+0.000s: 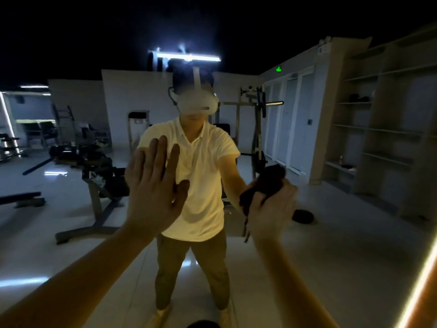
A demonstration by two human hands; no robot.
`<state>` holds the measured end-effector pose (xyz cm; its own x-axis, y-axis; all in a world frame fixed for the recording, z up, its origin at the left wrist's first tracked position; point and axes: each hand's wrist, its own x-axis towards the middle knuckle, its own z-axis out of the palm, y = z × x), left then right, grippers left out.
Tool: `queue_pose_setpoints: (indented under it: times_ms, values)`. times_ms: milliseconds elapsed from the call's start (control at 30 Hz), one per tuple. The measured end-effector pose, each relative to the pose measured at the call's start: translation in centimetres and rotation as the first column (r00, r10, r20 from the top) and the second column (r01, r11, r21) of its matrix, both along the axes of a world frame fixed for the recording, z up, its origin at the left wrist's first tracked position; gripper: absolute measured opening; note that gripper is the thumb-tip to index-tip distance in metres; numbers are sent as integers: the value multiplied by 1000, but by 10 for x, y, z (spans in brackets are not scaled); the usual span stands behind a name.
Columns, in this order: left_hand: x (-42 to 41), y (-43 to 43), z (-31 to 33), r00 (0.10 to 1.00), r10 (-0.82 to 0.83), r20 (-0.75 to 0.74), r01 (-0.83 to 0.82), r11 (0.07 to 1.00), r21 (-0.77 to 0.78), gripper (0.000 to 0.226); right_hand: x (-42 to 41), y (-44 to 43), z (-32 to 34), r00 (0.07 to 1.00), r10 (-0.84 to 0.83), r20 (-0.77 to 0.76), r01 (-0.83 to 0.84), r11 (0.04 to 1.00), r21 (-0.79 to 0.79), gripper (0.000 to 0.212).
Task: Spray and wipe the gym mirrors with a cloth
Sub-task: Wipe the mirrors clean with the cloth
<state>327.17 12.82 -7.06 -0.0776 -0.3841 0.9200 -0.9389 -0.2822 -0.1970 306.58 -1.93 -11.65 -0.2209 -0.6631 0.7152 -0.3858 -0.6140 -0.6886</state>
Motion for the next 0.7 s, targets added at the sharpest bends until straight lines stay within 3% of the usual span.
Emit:
queue_pose_setpoints:
  times_ms: [167,267,367,433,533,633,700]
  values:
    - [44,47,-5,1000,-24,1,24,999,-46,76,109,82,-11,990,63,-130,-91,970,-227,42]
    - [65,61,-6,1000,-7,18,8,999,-48,76,139,114,-17,912,93,-399,-287,840,-461,48]
    - [73,57,14,998,7,55,-1,993,-117,76,110,90,-5,828,-57,-558,-340,741,-579,40]
    - [75,49,29,998,11,68,0,988,-157,77,71,64,14,838,-119,-532,-233,805,-546,46]
    - [77,37,33,997,31,68,-21,988,-151,76,14,22,48,906,-165,-391,27,942,-334,51]
    - [78,33,30,995,65,69,-56,990,-132,77,0,3,76,961,-229,-156,210,969,-130,47]
    - [78,33,30,994,76,74,-65,988,-144,77,22,14,86,974,-217,-61,211,973,-92,49]
